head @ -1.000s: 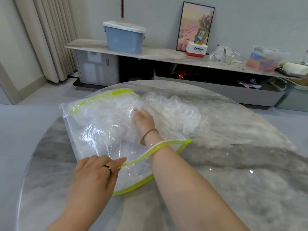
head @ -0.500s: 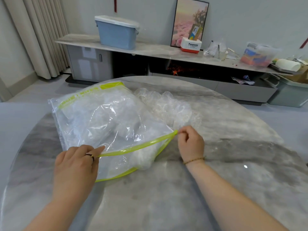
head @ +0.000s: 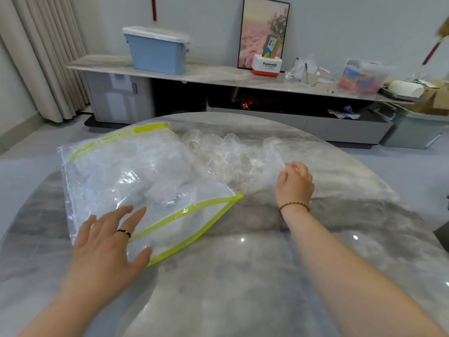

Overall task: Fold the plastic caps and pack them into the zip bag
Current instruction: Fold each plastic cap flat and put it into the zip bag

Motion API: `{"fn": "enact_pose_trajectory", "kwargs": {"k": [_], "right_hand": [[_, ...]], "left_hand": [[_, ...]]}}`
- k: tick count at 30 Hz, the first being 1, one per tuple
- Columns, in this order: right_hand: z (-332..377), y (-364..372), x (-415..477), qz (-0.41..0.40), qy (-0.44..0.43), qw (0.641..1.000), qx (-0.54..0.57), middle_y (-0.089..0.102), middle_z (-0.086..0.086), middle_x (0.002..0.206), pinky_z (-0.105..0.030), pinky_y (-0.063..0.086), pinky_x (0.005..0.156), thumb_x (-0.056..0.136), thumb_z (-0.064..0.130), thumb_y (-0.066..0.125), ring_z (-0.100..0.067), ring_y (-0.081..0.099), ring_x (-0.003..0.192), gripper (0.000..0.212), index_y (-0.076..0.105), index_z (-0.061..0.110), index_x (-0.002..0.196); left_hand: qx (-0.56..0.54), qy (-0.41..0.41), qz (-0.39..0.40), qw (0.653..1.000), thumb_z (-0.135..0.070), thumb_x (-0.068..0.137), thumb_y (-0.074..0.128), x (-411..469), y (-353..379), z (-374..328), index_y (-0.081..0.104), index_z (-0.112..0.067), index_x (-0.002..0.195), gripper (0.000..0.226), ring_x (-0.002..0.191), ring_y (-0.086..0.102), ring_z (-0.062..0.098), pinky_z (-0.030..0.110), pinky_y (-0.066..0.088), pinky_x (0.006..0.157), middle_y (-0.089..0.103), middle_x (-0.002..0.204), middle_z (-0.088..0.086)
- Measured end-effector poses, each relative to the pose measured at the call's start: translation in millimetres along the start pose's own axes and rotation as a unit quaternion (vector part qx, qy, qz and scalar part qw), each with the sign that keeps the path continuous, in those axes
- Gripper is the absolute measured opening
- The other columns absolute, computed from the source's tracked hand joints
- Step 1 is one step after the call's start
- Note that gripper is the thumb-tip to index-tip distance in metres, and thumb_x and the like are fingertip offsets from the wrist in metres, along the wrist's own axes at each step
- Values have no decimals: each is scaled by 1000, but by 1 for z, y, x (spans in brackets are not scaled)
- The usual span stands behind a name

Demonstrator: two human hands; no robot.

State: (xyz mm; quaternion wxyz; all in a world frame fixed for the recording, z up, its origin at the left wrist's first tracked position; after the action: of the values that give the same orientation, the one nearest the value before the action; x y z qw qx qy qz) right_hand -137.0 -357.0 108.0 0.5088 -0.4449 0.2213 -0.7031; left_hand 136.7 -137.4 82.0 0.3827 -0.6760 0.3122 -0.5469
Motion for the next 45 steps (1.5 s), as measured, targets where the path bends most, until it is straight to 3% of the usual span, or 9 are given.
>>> {"fn": "enact_pose_trajectory", "kwargs": {"k": [4, 7, 12, 16, 24, 28, 33, 40, 45], "right_hand": [[-16, -50, -25, -8, 42, 972, 230, 44, -13, 127, -8, 28, 80, 97, 4, 37, -17, 47, 107, 33, 52, 2, 126], [-17, -79, -58, 27, 5, 956, 293, 59, -10, 97, -4, 37, 66, 91, 3, 51, 9, 52, 71, 17, 64, 8, 100], [20, -115, -141, 73, -198, 927, 310, 56, 17, 88, 2, 38, 75, 75, 16, 58, 23, 51, 86, 9, 60, 26, 76], [29, -97, -200, 185, -256, 910, 269, 47, 19, 108, 2, 30, 91, 71, 19, 45, 24, 39, 108, 27, 54, 29, 94], [7, -53, -227, 348, 18, 876, 333, 44, 26, 104, 1, 37, 72, 83, 19, 67, 10, 48, 90, 38, 40, 35, 105], [-10, -57, -206, 288, 64, 888, 352, 61, 18, 68, -4, 41, 64, 86, -1, 56, 14, 57, 62, 35, 60, 26, 65], [-33, -43, -200, 311, 243, 800, 452, 62, -3, 73, -18, 48, 47, 96, 8, 41, -4, 60, 47, 21, 49, 10, 77], [-3, -25, -229, 416, 139, 806, 398, 55, 0, 65, -18, 40, 53, 83, 18, 67, -6, 49, 55, 19, 56, 15, 68], [-27, -32, -205, 331, 174, 854, 361, 50, 7, 49, -10, 35, 41, 90, 2, 51, 5, 43, 36, 32, 49, 13, 60]], "left_hand": [[-80, 43, 5, 996, -52, 72, 40, -3, -18, -31, 45, -13, 126, 66, 110, 40, 22, 21, -2, 112, 56, 118, 10], [-194, 40, 9, 980, -67, 84, 29, -11, -40, -65, 56, -19, 117, 64, 104, 44, 11, 21, 27, 103, 55, 114, -8], [-588, -233, 202, 747, -58, 58, 62, -48, -11, -114, 46, -32, 110, 60, 79, 61, -8, 7, 46, 73, 59, 100, -17], [-633, -317, 205, 676, -40, 72, 74, -75, -2, -127, 57, -21, 90, 31, 82, 64, 17, 23, 52, 72, 66, 90, -2], [-569, -303, 197, 738, -9, 86, 61, -85, 1, -120, 61, -8, 56, 30, 44, 43, 1, 10, 34, 45, 50, 51, -3], [-578, -304, 225, 723, -12, 75, 75, -83, 10, -116, 64, -14, 47, 30, 49, 47, 1, 8, 34, 47, 54, 50, -8], [-619, -358, 244, 655, -19, 58, 61, -86, 19, -110, 55, -6, 63, 15, 42, 40, 8, 14, 27, 39, 48, 56, 8], [-496, -284, 191, 798, -2, 79, 68, -75, 11, -111, 62, -8, 67, 14, 43, 50, -5, 7, 36, 45, 61, 58, -4], [-456, -251, 226, 823, -7, 76, 73, -73, 16, -111, 57, -21, 69, 22, 48, 49, 1, 7, 36, 46, 56, 64, -8]]}}
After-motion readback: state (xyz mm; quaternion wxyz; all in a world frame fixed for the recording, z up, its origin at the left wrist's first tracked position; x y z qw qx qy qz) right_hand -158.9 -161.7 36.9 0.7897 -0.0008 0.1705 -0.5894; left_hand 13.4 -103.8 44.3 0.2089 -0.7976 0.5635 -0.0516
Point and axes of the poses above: each hand's wrist, its own x-axis towards the middle knuckle, its own y-axis out of the palm, z = x × y, the point moved 10 cm from there along x, towards the middle knuckle
